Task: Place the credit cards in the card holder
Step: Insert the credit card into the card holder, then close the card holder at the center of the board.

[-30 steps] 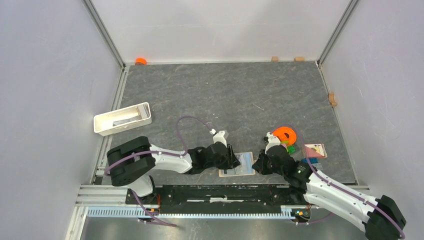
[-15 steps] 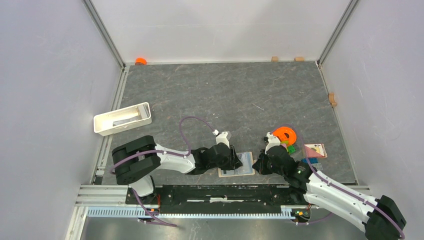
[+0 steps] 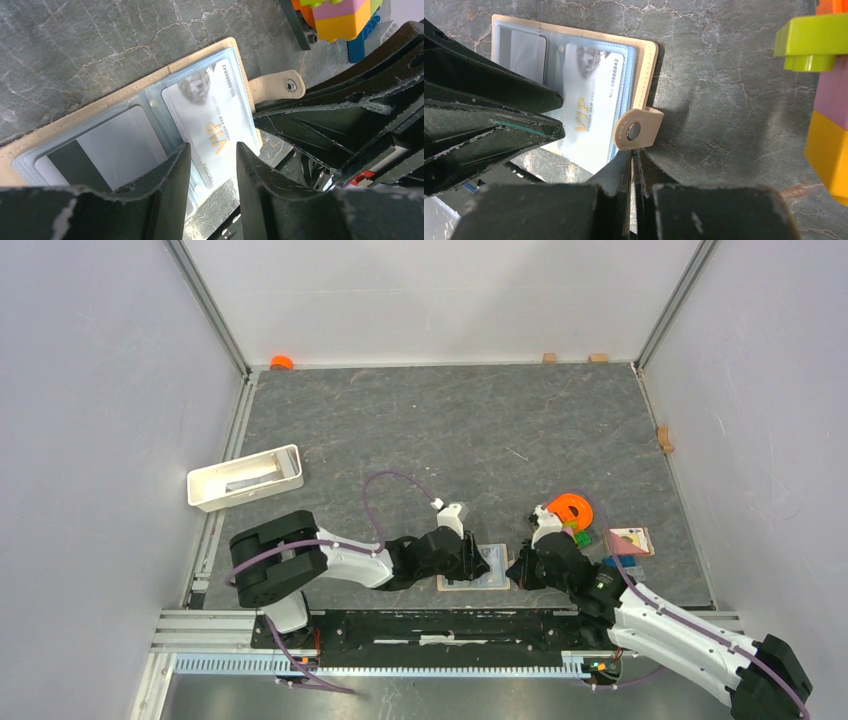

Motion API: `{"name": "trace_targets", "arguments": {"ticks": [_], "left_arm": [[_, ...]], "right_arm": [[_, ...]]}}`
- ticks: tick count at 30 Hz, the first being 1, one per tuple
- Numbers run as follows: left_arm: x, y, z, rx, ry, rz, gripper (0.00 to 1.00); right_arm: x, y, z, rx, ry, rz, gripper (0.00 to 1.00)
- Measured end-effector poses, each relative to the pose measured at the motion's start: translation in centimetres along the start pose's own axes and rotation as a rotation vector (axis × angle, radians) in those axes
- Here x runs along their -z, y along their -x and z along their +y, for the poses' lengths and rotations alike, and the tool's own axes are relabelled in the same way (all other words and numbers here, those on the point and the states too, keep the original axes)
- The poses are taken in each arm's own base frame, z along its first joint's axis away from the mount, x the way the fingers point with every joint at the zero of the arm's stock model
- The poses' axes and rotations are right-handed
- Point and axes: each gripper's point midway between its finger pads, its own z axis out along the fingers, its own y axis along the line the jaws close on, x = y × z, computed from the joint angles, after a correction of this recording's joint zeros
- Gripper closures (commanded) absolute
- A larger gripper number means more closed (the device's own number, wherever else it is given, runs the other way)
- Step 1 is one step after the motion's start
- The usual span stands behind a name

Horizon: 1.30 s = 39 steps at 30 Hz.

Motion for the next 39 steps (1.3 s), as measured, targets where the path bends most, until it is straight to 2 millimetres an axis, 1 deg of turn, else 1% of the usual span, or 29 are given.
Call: {"name": "trace_targets", "arguments": {"ticks": [4, 7, 9, 11, 13, 15, 16, 18, 21, 24, 26, 28, 31, 35, 36, 39], "left_arm": [[0.6, 0.2, -0.4, -0.041, -0.010, -0.004, 0.46], [2.2, 1.1, -0.8, -0.067, 0.004, -0.016, 0.39], [3.3, 2.0, -1.3, -0.072, 0.014, -0.030, 0.33], [4.4, 2.7, -1.4, -0.072, 0.030, -0.043, 0.30], [5.5, 3.0, -0.9, -0.072, 0.060, -0.048, 0.28], [6.3, 3.1, 0.0, -0.071, 0.099, -0.039, 0.28], [6.7, 3.1, 0.6, -0.069, 0.121, -0.037, 0.27], [7.4, 2.9, 2.0, -0.064, 0.163, -0.029, 0.26], [8.4, 2.2, 4.6, -0.048, 0.232, -0.009, 0.25], [9.0, 1.8, 6.6, -0.023, 0.274, 0.001, 0.26], [9.3, 1.3, 7.8, -0.006, 0.299, 0.010, 0.28], [9.3, 0.8, 8.5, 0.004, 0.311, 0.023, 0.31], [9.1, 0.3, 8.6, 0.018, 0.298, 0.035, 0.35], [8.3, 0.2, 7.9, 0.044, 0.254, 0.028, 0.38], [8.0, 0.3, 7.7, 0.048, 0.241, 0.027, 0.39], [7.0, 0.3, 6.7, 0.056, 0.193, 0.024, 0.40]], "right_arm": [[0.3, 0.1, -0.2, 0.004, -0.014, -0.001, 0.78], [0.9, 0.8, -0.2, 0.013, -0.037, -0.011, 0.65], [1.3, 1.6, 0.0, 0.019, -0.046, -0.031, 0.61], [1.6, 2.3, 0.1, 0.026, -0.051, -0.050, 0.59], [1.8, 2.7, 0.1, 0.029, -0.058, -0.061, 0.53], [1.9, 2.8, 0.0, 0.030, -0.068, -0.063, 0.46], [1.9, 2.8, -0.2, 0.030, -0.078, -0.064, 0.44], [2.1, 2.9, -0.6, 0.039, -0.099, -0.065, 0.43], [2.2, 3.3, -0.8, 0.052, -0.121, -0.074, 0.46], [2.0, 3.4, -0.9, 0.068, -0.133, -0.071, 0.51], [1.7, 3.4, -1.0, 0.081, -0.141, -0.062, 0.57], [1.5, 3.3, -1.1, 0.089, -0.144, -0.056, 0.64], [1.1, 3.1, -1.1, 0.107, -0.146, -0.038, 0.81], [1.1, 3.2, -0.8, 0.117, -0.138, -0.033, 0.97], [1.1, 3.5, -0.5, 0.118, -0.130, -0.037, 1.00], [1.4, 4.3, 0.5, 0.124, -0.099, -0.052, 1.00]]}}
